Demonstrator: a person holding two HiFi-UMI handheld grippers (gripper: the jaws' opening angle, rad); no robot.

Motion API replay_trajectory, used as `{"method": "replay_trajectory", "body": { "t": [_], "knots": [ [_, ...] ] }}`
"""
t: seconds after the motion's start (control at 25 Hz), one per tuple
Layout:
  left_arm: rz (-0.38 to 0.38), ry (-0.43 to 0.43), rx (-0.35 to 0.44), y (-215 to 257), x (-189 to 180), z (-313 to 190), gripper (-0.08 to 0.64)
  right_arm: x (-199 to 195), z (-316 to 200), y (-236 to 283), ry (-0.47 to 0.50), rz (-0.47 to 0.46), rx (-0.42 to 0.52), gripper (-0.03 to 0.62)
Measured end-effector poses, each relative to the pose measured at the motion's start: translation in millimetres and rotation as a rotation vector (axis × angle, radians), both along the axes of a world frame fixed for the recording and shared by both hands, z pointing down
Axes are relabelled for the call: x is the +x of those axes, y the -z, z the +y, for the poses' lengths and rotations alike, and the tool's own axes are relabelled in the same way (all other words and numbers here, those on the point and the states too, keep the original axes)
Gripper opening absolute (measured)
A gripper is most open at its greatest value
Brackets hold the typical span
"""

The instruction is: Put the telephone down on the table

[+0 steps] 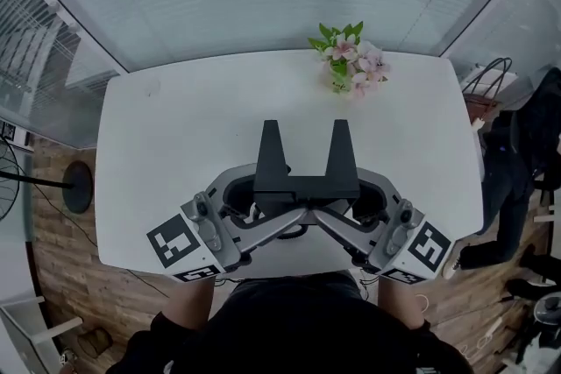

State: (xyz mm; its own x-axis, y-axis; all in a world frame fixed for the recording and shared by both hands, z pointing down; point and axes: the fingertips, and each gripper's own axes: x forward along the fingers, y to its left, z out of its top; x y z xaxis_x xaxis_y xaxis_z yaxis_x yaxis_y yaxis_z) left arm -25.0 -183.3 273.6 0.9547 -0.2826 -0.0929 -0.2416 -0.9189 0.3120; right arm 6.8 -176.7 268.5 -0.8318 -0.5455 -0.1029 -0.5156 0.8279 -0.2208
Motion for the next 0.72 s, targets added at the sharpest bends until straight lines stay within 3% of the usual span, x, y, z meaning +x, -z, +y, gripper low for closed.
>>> {"method": "replay_trajectory", "body": {
  "t": [0.72],
  "knots": [
    [-0.015, 0.032, -0.27, -77, 3, -2, 0.225, 1, -5, -77, 0.099, -0.036, -0.286, 0.207]
  ]
}}
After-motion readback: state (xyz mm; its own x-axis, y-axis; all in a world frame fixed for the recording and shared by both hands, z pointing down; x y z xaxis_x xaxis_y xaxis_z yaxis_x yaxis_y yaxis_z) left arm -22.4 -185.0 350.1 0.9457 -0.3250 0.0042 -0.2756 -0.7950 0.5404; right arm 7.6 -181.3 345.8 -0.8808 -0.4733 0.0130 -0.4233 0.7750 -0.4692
